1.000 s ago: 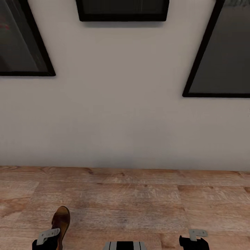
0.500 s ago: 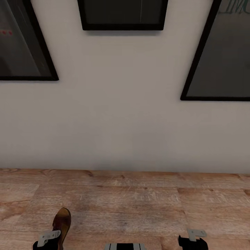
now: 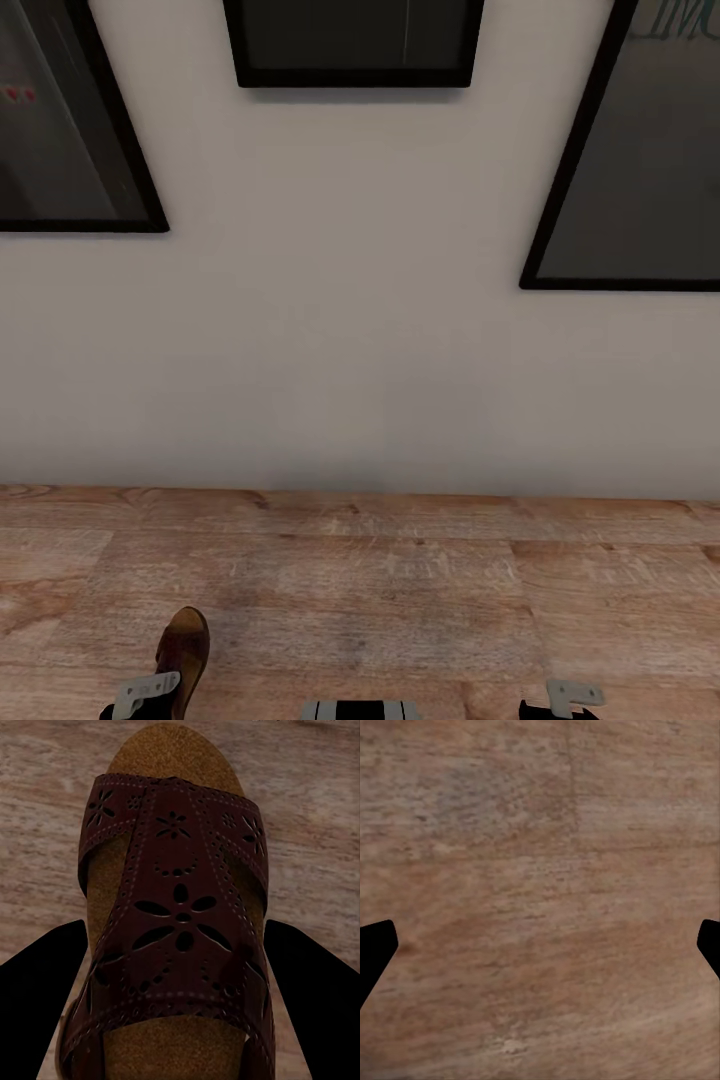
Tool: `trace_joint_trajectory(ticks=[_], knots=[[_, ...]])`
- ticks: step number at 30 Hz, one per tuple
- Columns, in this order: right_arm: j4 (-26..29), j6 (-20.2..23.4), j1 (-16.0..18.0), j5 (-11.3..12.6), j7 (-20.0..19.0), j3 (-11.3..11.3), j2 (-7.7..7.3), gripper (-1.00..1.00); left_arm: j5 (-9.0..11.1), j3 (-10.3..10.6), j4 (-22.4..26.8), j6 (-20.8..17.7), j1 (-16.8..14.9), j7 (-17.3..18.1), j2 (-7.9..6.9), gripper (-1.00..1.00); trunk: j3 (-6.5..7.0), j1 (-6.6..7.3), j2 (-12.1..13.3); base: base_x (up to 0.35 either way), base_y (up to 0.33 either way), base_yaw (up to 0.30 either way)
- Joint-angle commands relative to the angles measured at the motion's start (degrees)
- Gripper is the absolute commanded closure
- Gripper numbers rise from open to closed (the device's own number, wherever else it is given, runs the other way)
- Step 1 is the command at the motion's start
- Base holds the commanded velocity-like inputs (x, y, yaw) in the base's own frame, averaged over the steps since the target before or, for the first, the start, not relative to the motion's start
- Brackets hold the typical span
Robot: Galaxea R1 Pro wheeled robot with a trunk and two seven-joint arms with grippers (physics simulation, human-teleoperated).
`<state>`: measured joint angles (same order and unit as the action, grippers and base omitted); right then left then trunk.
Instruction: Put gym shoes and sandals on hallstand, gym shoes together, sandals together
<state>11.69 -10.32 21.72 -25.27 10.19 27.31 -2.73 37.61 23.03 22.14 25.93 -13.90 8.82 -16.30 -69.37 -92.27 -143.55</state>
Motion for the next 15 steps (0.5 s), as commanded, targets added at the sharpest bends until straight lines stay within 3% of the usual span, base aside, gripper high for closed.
trace_joint_trajectory(ticks=[1, 15], knots=[[0.00, 0.00, 0.00, 0.00, 0.00, 0.00, 0.00, -1.00, 0.00, 0.00, 0.00, 0.00, 0.00, -0.01, 0.00, 1.00, 0.00, 0.00, 0.00, 0.000, 0.000, 0.000], [0.00, 0.00, 0.00, 0.00, 0.00, 0.00, 0.00, -1.00, 0.00, 0.00, 0.00, 0.00, 0.00, -0.01, 0.00, 1.00, 0.00, 0.00, 0.00, 0.000, 0.000, 0.000]])
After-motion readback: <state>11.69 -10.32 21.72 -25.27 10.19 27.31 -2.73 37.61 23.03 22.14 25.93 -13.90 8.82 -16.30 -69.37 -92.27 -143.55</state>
